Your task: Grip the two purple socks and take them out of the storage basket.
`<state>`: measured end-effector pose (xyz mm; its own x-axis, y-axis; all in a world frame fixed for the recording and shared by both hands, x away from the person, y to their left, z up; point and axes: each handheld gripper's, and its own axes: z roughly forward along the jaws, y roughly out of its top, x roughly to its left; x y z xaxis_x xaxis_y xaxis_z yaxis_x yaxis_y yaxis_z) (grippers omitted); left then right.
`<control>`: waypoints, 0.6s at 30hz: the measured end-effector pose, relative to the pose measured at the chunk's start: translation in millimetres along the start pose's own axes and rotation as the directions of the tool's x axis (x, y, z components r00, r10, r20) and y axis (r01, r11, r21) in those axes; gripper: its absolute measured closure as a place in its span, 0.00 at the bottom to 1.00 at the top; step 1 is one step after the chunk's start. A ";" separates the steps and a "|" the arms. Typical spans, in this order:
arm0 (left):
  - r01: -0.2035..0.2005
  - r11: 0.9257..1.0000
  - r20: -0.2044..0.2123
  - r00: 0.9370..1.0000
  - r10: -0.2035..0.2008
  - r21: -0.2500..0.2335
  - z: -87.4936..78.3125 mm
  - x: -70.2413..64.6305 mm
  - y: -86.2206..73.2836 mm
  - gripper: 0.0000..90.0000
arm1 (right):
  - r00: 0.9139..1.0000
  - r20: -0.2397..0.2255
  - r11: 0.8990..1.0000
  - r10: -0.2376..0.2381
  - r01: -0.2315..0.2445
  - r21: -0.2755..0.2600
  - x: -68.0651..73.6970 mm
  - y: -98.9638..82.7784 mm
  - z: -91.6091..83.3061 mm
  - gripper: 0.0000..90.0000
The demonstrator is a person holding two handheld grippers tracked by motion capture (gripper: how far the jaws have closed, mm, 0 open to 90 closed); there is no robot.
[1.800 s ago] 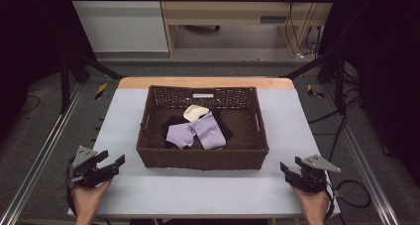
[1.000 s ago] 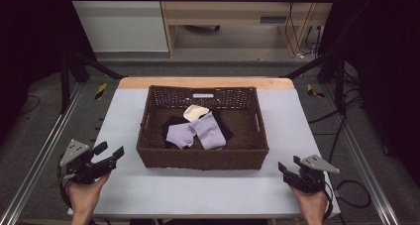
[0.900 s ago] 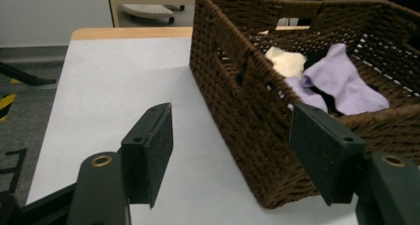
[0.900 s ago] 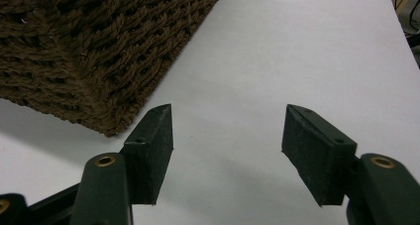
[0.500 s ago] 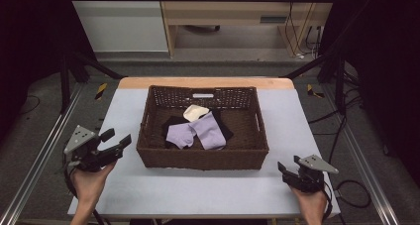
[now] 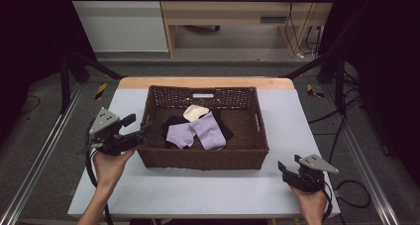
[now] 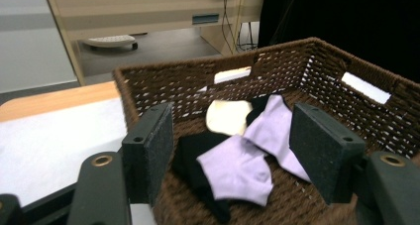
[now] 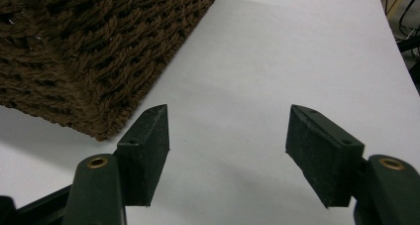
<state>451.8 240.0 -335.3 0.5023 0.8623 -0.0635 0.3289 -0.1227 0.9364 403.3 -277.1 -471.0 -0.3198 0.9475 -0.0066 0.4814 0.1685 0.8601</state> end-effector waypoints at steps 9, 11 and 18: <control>-0.017 1.000 0.027 0.999 0.017 -0.010 22.5 -15.7 16.8 0.37 | 1.000 0.002 1.000 0.000 0.000 -0.006 -1.3 0.9 0.8 0.37; -0.040 0.999 0.027 0.999 0.040 -0.009 31.1 -22.5 22.8 0.37 | 1.000 0.003 1.000 0.003 -0.003 -0.006 -1.5 1.2 1.1 0.37; -0.061 0.998 0.047 0.997 0.060 0.005 50.1 -29.0 30.8 0.39 | 1.000 0.007 1.000 -0.008 0.008 -0.009 -2.5 1.5 1.9 0.38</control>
<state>487.4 186.6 -321.9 0.5583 0.8293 -0.0232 0.3022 -0.1773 0.9366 406.4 -278.6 -470.7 -0.3181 0.9479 -0.0173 0.4718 0.1740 0.8644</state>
